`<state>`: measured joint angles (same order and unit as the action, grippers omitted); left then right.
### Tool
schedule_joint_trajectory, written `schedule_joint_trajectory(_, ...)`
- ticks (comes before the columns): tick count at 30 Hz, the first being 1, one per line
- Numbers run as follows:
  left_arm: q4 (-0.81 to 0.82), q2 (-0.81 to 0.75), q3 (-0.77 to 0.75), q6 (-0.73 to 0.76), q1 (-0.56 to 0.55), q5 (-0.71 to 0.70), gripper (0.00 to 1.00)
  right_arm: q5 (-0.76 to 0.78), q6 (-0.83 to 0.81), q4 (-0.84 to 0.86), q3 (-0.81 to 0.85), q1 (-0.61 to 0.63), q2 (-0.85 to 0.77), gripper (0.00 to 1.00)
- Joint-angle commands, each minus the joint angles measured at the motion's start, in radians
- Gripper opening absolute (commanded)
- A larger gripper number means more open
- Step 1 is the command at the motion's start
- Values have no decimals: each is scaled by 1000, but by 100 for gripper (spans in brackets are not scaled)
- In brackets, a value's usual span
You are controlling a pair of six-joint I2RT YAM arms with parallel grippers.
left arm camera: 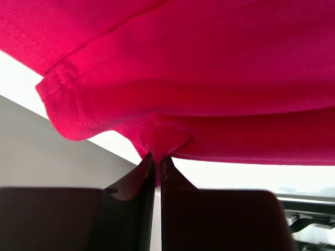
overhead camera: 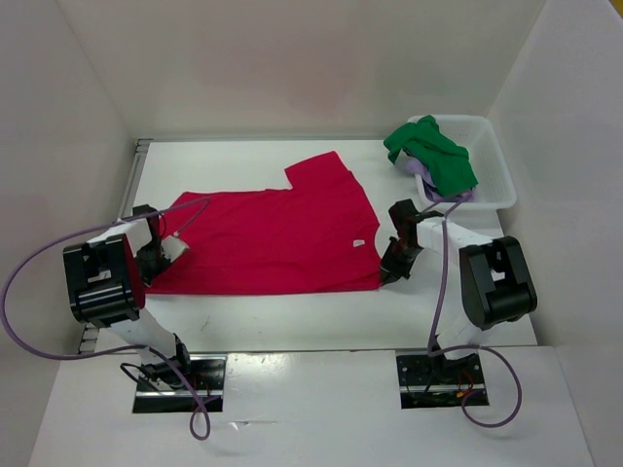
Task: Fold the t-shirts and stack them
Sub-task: Fold the flattened tshirt in 1/3 of the way
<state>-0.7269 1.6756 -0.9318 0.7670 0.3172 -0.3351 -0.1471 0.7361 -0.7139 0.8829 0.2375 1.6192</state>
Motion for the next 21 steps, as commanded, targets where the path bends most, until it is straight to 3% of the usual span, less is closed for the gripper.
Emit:
schedule_joint_trajectory(1,26,-46,19,72,6,-117,6,40,13,-70,-10,-6,-68,0)
schedule_joint_trajectory(2,-9,-56,19,84,6,-117,11,40,13,-81,-10,-6,-82,0)
schedule_joint_trajectory(3,-38,-65,30,84,6,-117,31,40,13,-105,-10,3,-91,0)
schedule_joint_trajectory(4,-58,-65,30,84,6,-117,43,40,13,-117,-10,3,-91,2)
schedule_joint_trajectory(5,-77,-65,30,84,6,-117,54,52,13,-130,-10,12,-91,10)
schedule_joint_trajectory(6,-92,-79,30,84,6,-145,75,52,13,-139,-19,22,-103,16)
schedule_joint_trajectory(7,-129,-88,9,84,6,-154,83,52,13,-153,-19,22,-114,42)
schedule_joint_trajectory(9,-155,-88,-27,75,19,-183,94,61,13,-153,-19,22,-114,56)
schedule_joint_trajectory(14,-114,-97,-217,0,88,-207,95,86,-10,-243,57,22,-136,58)
schedule_joint_trajectory(18,-114,-97,-272,-101,111,-29,95,236,-66,-363,241,22,-179,58)
schedule_joint_trajectory(21,-91,-97,-263,-147,120,65,95,224,-130,-313,372,22,-167,58)
